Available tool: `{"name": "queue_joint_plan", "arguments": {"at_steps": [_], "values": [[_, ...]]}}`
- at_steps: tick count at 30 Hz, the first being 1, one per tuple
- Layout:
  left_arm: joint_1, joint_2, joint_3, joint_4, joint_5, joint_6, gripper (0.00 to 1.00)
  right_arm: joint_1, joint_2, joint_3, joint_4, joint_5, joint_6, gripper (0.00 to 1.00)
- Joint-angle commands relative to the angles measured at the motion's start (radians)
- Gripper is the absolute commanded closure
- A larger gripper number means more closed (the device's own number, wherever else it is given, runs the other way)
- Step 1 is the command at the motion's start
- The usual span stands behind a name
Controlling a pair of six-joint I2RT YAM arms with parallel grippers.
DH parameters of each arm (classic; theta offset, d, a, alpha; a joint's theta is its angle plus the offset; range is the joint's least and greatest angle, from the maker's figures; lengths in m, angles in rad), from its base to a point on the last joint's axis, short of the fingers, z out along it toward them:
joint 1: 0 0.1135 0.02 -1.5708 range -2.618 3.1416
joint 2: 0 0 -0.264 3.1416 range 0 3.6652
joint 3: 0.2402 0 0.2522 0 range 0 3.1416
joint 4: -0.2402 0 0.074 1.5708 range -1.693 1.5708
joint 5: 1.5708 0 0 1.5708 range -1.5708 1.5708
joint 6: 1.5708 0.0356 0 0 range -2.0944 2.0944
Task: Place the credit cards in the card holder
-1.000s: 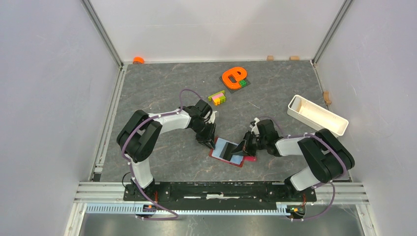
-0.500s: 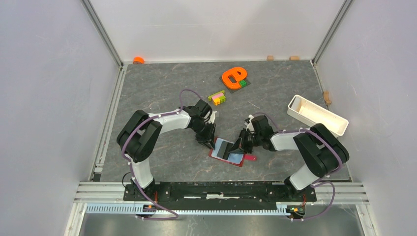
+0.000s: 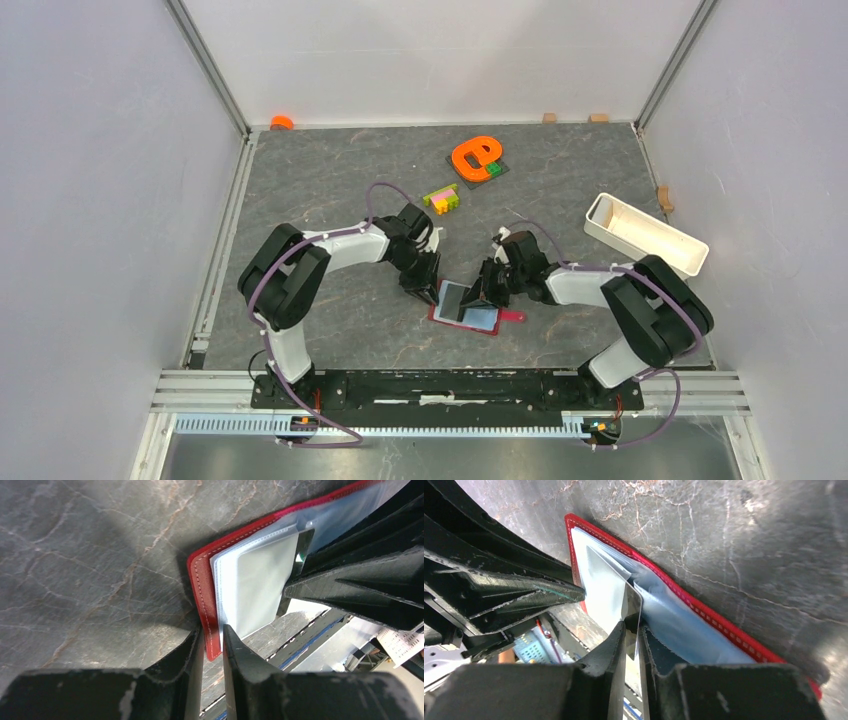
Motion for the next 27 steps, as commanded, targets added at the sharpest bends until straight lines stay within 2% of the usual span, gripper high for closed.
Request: {"name": "queue_joint_plan", "arguments": {"at_steps": [1,4,14,21,27], "values": [[-0.021,-0.001,0.023,0.019,0.040,0.006,0.74,-0.002,-0.067,0.003,-0.127,0.204,-0.080,0.78],[-0.020,-0.006,0.023,0.018,0.040,0.005,0.74,-0.002,-0.120,0.008,-0.189,0.236,-0.097,0.71],[-0.020,-0.055,0.007,0.070,0.100,-0.002,0.69,0.013,-0.217,0.040,-0.292,0.294,-0.148,0.59],[-0.023,-0.026,-0.015,0.122,0.160,-0.040,0.68,0.051,-0.218,0.029,-0.269,0.304,-0.125,0.60],[-0.026,0.025,-0.021,0.126,0.160,-0.060,0.72,0.084,-0.198,0.058,-0.260,0.320,-0.115,0.60]]}}
